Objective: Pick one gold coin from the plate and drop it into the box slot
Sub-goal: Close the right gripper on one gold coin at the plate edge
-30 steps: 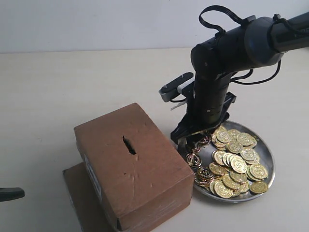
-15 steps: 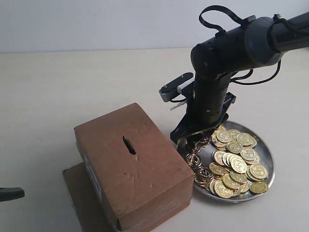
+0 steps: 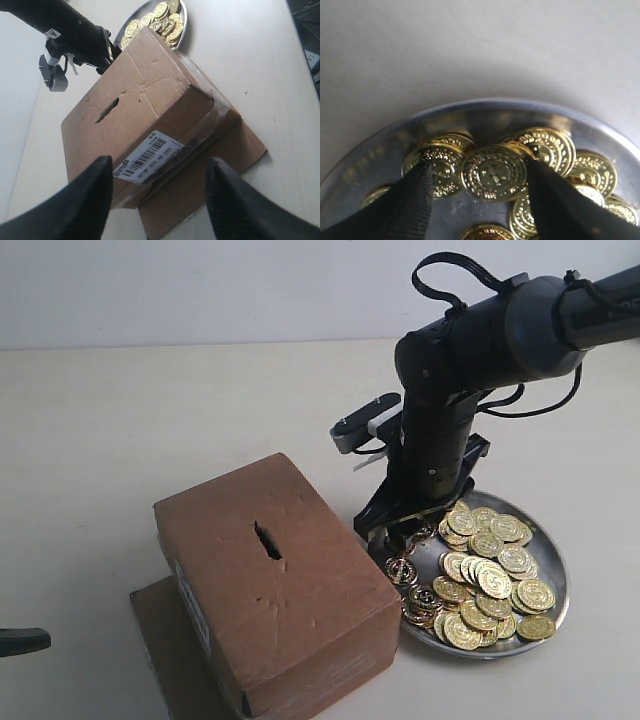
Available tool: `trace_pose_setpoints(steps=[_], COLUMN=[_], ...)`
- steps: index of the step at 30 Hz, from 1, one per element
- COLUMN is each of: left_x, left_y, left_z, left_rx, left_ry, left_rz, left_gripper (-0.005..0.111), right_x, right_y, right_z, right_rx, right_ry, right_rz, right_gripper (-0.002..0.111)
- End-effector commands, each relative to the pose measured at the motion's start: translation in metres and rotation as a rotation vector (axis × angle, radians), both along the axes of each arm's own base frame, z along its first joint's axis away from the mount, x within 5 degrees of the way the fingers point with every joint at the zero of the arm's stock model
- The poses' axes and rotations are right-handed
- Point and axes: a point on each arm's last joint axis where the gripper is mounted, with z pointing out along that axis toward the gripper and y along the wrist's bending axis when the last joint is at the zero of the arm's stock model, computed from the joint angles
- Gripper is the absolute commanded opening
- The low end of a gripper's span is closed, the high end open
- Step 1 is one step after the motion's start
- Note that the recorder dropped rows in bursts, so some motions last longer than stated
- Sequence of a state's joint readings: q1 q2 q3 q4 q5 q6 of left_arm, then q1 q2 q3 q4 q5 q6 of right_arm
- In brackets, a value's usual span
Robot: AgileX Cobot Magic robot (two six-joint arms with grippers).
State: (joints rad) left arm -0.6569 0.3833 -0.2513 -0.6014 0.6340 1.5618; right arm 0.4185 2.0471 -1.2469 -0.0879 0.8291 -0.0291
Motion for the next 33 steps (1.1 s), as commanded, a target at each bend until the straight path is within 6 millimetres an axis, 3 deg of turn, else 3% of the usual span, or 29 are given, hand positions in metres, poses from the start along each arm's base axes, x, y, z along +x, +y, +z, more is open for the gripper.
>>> trace_pose_setpoints(steps=[1, 8, 33], left_x=[0.000, 0.000, 0.000], left_y=[-0.001, -0.001, -0.001], left_z=[-0.001, -0.001, -0.001], left_rx=[-0.008, -0.008, -0.002], left_ry=[0.003, 0.003, -0.004], left_rz=[-0.002, -0.002, -0.010], left_gripper=[0.054, 0.054, 0.054], right_x=[0.000, 0.001, -0.002], right_y=[0.001, 0.001, -0.001], right_z=[-0.012, -0.012, 0.008], right_rx=[-0.015, -0.013, -0.018], right_ry=[0.038, 0.034, 0.028], right_rz=[-0.003, -0.001, 0.108], right_gripper=[0.054, 0.042, 0.036])
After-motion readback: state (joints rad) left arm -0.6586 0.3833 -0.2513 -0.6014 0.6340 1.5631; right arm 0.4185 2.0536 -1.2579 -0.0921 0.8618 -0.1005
